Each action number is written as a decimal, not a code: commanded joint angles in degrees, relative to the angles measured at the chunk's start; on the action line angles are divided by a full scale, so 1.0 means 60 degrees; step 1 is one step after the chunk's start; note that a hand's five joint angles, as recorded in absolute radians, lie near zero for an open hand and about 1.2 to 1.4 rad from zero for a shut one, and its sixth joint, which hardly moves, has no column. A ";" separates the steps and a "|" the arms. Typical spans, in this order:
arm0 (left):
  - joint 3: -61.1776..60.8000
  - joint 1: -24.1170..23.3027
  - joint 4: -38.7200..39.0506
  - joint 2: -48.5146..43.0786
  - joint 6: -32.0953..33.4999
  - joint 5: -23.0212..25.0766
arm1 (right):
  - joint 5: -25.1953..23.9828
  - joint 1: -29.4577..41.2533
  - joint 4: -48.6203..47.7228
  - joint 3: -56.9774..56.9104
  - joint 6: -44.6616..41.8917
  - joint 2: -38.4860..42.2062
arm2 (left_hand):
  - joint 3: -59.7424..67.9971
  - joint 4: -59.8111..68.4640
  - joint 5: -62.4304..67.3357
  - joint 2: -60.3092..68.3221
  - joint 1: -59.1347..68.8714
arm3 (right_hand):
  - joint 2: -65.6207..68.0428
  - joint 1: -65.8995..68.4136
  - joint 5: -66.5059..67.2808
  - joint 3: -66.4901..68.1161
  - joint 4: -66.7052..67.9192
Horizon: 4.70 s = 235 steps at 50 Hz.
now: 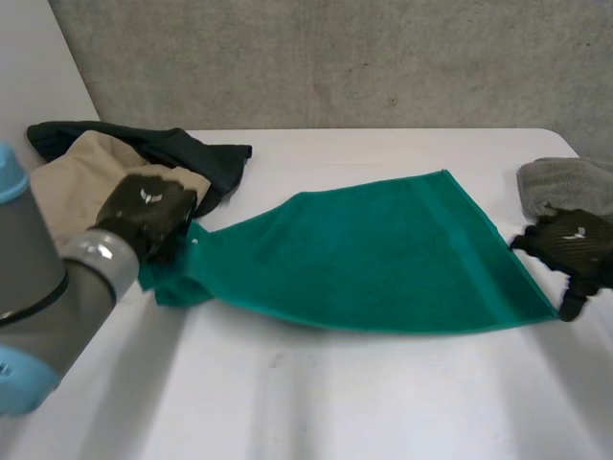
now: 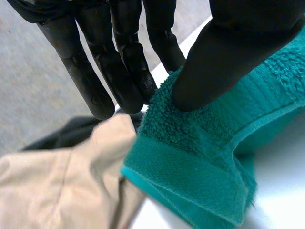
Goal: Fold the laundry.
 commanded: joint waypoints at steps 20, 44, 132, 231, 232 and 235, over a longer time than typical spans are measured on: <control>0.4628 -0.0288 -0.0844 -0.2204 -0.1825 -0.0470 | 0.5265 0.7356 -0.4490 -0.1076 0.8753 0.2792 | 0.1923 0.1864 0.2085 0.1888 0.2429 | -0.1471 -0.1460 -0.1054 -0.1236 -0.1255; 0.3926 0.0225 -0.1254 -0.2161 -0.1928 -0.0470 | 0.2938 0.1702 -0.4242 -0.1150 0.4856 0.3072 | 0.1923 0.1864 0.2085 0.1888 0.2429 | 0.7562 0.7573 0.7979 0.7797 0.7778; 0.4249 0.0489 -0.1531 -0.3113 -0.1899 -0.0484 | 0.1751 0.1291 -0.3509 -0.1985 0.1970 0.3570 | 0.1923 0.1864 0.2085 0.1888 0.2429 | 1.0195 1.0207 1.0613 1.0431 1.0411; 0.0602 0.0254 0.1046 -0.2982 0.0240 -0.0235 | 0.3069 0.2126 -0.4212 -0.1209 0.1707 0.2471 | -0.6315 -0.6374 -0.6154 -0.6350 -0.5809 | 1.0195 1.0207 1.0613 1.0431 1.0411; 0.0397 0.0269 0.1060 -0.2836 0.0240 -0.0235 | 0.3069 0.2126 -0.4197 -0.1194 0.1707 0.2457 | -0.6260 -0.6319 -0.6099 -0.6295 -0.5754 | 1.0195 1.0207 1.0613 1.0431 1.0411; -0.0467 0.0269 0.1177 -0.2075 0.0284 -0.0250 | 0.3069 0.2141 -0.4212 -0.1180 0.1707 0.2456 | -0.6203 -0.6262 -0.6042 -0.6238 -0.5697 | 1.0195 1.0207 1.0613 1.0431 1.0411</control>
